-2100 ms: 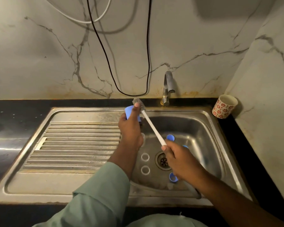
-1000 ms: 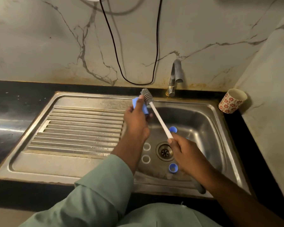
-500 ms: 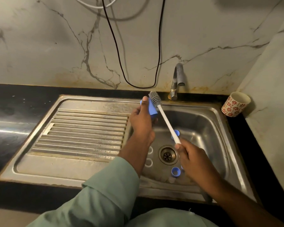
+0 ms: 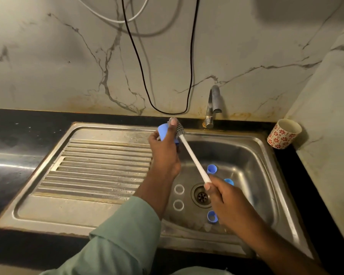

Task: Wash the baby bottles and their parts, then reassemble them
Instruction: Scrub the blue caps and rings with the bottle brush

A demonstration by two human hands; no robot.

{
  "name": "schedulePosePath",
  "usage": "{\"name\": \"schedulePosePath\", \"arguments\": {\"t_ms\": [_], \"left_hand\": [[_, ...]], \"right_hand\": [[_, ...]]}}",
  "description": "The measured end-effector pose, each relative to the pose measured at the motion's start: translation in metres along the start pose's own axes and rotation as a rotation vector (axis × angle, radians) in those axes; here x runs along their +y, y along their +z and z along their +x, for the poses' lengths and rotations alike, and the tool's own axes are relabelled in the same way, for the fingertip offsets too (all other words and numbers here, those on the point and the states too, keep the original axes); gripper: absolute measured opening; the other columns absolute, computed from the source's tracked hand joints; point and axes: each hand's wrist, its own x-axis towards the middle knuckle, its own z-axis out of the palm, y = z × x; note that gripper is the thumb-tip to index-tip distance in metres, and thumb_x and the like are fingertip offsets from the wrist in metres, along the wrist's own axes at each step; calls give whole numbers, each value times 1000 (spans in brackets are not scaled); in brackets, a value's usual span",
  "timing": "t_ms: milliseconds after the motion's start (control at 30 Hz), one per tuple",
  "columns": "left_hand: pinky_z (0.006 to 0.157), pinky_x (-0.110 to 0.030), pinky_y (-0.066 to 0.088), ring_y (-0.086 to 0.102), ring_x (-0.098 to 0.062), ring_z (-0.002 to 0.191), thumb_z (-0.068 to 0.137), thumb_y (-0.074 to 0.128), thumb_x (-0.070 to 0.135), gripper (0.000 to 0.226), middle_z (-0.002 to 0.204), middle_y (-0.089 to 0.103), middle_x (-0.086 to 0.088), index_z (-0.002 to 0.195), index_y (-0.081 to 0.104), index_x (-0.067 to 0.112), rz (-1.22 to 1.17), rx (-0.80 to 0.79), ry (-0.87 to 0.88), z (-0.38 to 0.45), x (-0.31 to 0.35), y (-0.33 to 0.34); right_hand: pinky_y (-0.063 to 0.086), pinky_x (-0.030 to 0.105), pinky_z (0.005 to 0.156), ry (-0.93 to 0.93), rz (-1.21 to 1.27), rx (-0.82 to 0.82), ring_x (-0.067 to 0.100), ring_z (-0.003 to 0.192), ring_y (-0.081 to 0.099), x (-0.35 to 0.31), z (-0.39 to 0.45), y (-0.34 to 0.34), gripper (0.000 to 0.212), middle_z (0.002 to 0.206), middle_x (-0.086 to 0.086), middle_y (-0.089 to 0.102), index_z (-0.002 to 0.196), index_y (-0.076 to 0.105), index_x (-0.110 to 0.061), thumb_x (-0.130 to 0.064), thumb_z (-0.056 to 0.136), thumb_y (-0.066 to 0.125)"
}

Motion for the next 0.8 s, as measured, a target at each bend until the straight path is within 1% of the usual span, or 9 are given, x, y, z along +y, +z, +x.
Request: {"name": "schedulePosePath", "arguments": {"t_ms": [100,167,267,333,400,533,633,733,800], "left_hand": [[76,-33,59,69,-21,87,87,75,32,58,110,67,-14,133,51,7,-195,-7,-62,1,5,-4],[81,-36,60,69,-23,91,86,76,31,54,110,67,-13,130,57,4,-303,24,-92,5,11,-9],[81,-37,61,69,-24,89,84,78,33,46,101,70,-11,119,64,7,-198,18,-111,1,0,-11],[77,-35,60,69,-24,89,81,79,36,45,100,70,-11,114,65,8,-214,13,-126,-4,-1,-11],[71,-32,61,70,-24,89,82,79,36,44,102,70,-12,112,64,8,-301,36,-105,3,8,-15],[64,-29,58,69,-24,91,85,75,34,49,111,67,-14,123,58,8,-195,-26,-69,-3,2,-12],[71,-35,60,66,-27,98,89,71,38,51,115,65,-16,128,58,8,-247,-38,-133,-10,-4,-10],[75,-35,59,67,-25,96,95,65,40,49,113,66,-15,130,58,7,-424,28,-181,2,11,-24],[75,-34,56,65,-23,90,97,60,43,50,106,65,-14,131,57,6,-384,48,-186,2,8,-27]], "right_hand": [[40,26,55,-2,-5,2,2,51,45,1,-3,4,16,55,-10,47,99,57,-28,-32,101,42],[37,20,56,-23,-15,-31,0,53,46,3,-10,8,14,60,-11,44,97,56,-32,-31,101,43],[33,16,45,5,40,-12,2,42,44,-5,1,5,19,51,-9,45,84,51,-31,-32,101,43],[34,20,41,28,62,-15,4,38,41,-7,8,2,22,49,-6,45,85,54,-25,-34,101,42],[32,15,38,19,44,-56,2,38,42,-4,2,1,22,49,-9,47,88,56,-23,-35,101,41],[33,19,39,49,112,-24,2,38,40,-8,9,-2,23,51,-6,45,88,55,-24,-36,101,40],[37,28,43,-2,62,26,4,43,40,-17,18,4,19,53,-4,45,91,56,-28,-33,101,40],[38,20,45,-28,-34,-34,2,44,45,-5,-1,10,19,54,-7,48,92,58,-25,-33,100,42],[38,22,48,4,-20,-69,1,44,44,-5,-2,11,22,55,-6,47,94,58,-21,-34,100,42]]}}
